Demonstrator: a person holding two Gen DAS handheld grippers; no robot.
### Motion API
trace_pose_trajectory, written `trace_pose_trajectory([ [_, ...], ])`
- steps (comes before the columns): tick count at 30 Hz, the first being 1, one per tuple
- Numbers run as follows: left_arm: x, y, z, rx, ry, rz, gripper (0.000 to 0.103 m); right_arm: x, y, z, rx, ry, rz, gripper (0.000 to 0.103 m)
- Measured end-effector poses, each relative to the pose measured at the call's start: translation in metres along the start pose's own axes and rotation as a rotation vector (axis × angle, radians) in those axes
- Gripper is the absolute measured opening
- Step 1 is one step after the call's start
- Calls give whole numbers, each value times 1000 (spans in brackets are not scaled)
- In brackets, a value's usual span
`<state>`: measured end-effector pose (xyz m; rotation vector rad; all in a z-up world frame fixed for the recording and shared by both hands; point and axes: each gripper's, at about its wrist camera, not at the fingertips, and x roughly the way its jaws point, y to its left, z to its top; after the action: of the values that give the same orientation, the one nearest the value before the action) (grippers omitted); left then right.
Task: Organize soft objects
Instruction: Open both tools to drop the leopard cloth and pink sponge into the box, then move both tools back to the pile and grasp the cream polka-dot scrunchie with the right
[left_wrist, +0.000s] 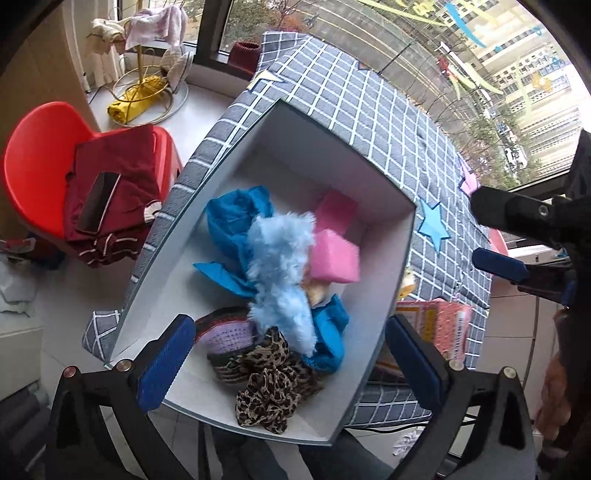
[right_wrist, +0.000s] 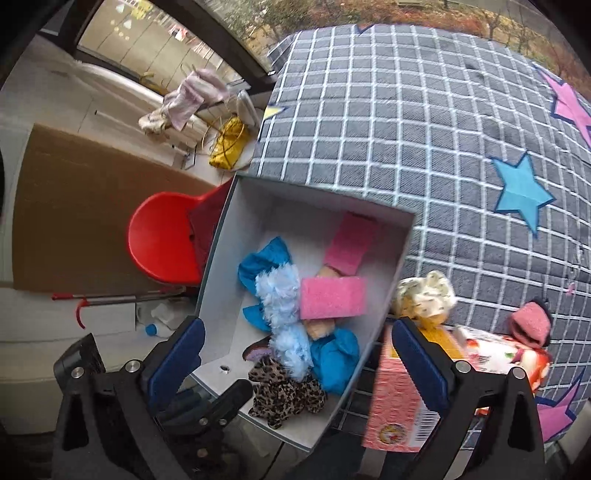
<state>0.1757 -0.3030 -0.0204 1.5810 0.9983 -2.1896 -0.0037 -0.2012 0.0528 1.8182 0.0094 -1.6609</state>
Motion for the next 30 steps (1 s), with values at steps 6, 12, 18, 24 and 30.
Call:
trace_pose_trajectory([
  [6,-3,-20,8,37,3,-18,103,-38,-38,7,63,-68,-35,102],
  [12,3,-47,12,90,30,-23,103,-49,-101,3,175,-73,-89,102],
  [18,12,-70,10,141,66,0,103,-32,-150,-9,258,-4,-93,102],
  [24,15,-82,10,146,90,40,103,10,-163,-7,227,118,-34,102],
  [30,16,-82,8,121,108,94,103,66,-168,8,216,268,104,102],
])
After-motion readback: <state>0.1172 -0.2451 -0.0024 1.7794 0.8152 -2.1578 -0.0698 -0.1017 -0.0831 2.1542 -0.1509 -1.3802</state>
